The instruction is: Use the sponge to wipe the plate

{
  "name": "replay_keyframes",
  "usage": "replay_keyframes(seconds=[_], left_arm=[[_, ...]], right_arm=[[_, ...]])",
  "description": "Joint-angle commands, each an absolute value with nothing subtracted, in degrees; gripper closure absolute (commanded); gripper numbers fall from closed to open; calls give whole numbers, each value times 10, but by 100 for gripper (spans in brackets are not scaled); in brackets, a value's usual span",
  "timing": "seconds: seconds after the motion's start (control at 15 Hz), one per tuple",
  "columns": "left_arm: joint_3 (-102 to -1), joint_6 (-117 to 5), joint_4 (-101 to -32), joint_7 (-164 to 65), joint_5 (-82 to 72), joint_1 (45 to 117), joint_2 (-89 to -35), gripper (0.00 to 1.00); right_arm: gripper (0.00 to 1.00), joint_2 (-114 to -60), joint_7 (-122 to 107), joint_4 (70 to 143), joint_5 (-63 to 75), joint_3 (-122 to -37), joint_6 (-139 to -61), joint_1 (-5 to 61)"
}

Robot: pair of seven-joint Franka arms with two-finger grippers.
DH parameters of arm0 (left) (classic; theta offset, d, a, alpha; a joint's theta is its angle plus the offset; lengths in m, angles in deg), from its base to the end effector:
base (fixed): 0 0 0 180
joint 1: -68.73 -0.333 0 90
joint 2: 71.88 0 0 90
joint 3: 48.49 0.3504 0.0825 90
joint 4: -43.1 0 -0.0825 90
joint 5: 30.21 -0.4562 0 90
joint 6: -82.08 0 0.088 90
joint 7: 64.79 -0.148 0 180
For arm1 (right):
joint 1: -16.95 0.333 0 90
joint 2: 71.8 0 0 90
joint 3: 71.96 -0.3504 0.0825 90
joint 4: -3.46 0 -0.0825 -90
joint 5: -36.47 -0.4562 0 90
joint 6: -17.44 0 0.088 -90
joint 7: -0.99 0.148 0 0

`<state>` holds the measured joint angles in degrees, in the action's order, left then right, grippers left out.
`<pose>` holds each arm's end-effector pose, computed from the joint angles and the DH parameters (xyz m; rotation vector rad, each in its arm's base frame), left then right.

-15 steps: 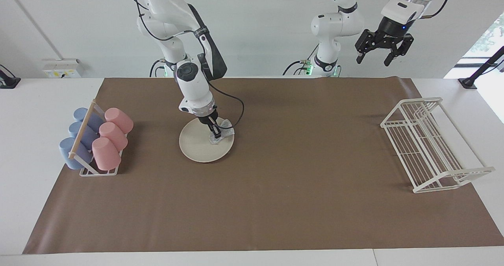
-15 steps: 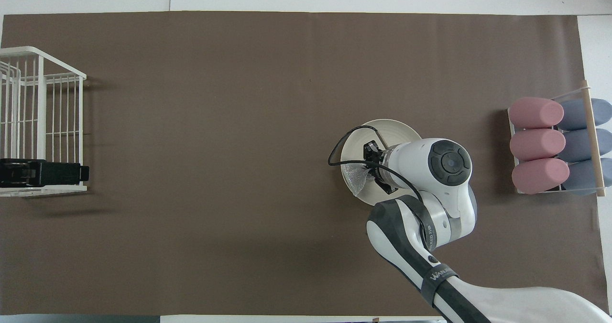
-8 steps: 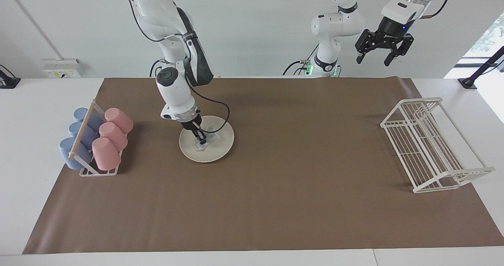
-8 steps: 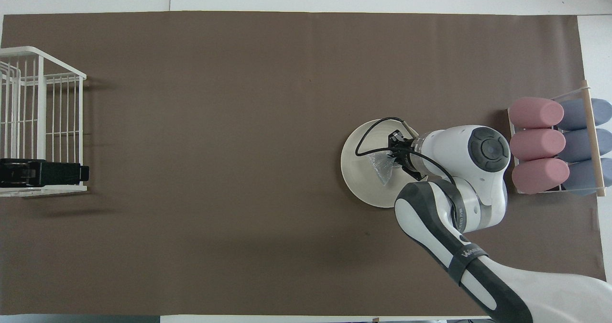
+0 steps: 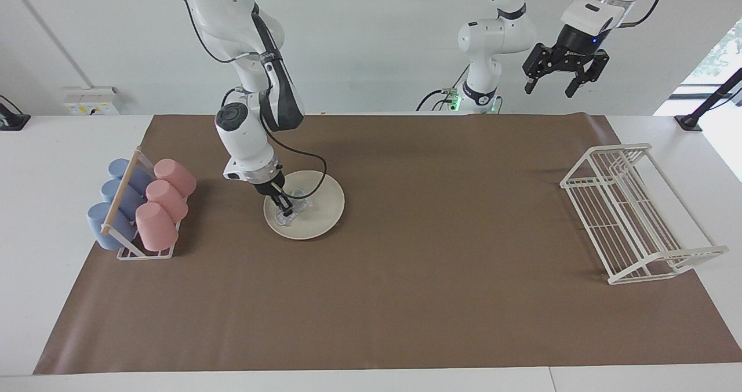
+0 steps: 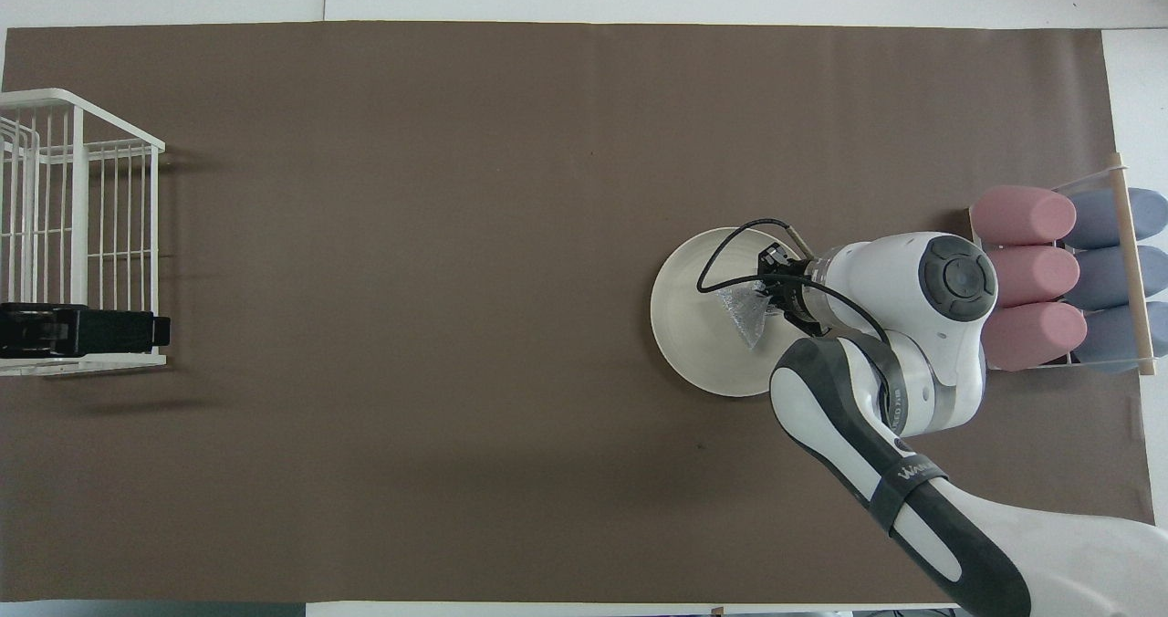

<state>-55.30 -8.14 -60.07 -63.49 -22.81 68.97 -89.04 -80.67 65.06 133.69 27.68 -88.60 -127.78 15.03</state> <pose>0.5168 -0.0920 0.6644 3.0373 -0.1527 0.0982 0.5799 0.1564 0.2420 -2.6099 1.4061 0.0036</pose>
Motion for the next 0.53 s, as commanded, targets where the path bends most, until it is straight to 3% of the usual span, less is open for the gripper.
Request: replay_keyframes(seconds=[0.0, 0.47], left_arm=[[-554, -72, -598, -630, -239, 686, -894, 0], [-556, -74, -598, -629, -239, 686, -895, 0]], right_arm=[[100, -821, 743, 1335, 273, -890, -1291, 198], [100, -817, 804, 1323, 273, -890, -1280, 223]])
